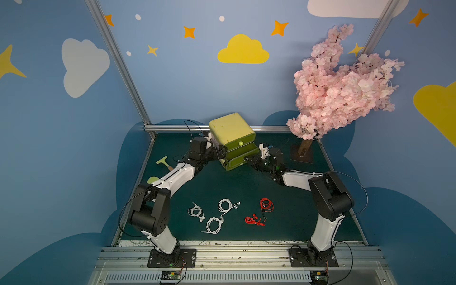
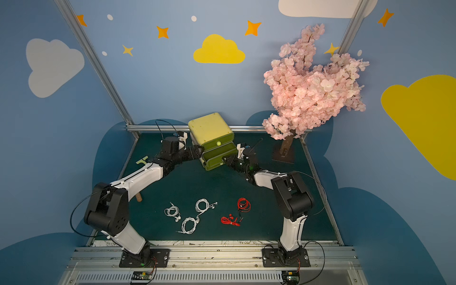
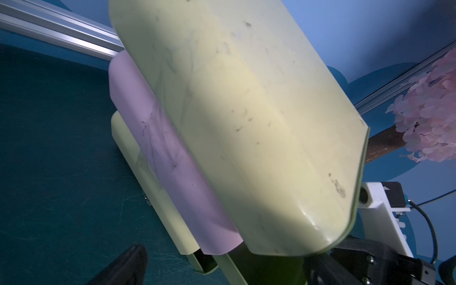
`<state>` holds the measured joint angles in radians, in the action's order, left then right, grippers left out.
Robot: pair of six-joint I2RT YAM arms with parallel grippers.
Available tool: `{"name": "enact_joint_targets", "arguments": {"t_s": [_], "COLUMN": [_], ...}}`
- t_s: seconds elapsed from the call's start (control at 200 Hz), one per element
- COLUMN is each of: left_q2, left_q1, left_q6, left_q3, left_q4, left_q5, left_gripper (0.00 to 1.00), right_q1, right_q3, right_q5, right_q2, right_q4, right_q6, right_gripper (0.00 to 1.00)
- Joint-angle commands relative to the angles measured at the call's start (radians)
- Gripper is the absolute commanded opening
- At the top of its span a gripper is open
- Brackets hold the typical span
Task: Place the wired earphones into the drawer by color
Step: Open the drawer in the storage box.
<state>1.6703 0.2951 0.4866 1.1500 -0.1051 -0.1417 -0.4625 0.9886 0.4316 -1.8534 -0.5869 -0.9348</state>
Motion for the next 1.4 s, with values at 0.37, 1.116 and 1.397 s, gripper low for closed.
{"name": "enact_joint_targets", "arguments": {"t_s": [0.37,1.116,1.397], "left_q2": [-0.007,-0.023,-0.045], "left_q1": [-0.002,0.004,0.006], "left_q6": [0.004,0.007,0.008], "left_q3": [0.019,0.002,-0.005], "left_q4": [0.0,0.007,0.018], "left_q5": [0.021,0.023,0.025], "left_gripper": [1.0,1.0,1.0], "right_q1": [0.029,0.05,0.054], "right_q3": [-0.179,-0.198,-0.191], "right_q5": [0.013,0.053,0.041], "right_q2": [0.214,0.218,0.249], "right_q4": [0.02,0.065,0.117], "right_q6": [0.094,0.123,0.148], "right_gripper": [0.24,0.34,0.47]}}
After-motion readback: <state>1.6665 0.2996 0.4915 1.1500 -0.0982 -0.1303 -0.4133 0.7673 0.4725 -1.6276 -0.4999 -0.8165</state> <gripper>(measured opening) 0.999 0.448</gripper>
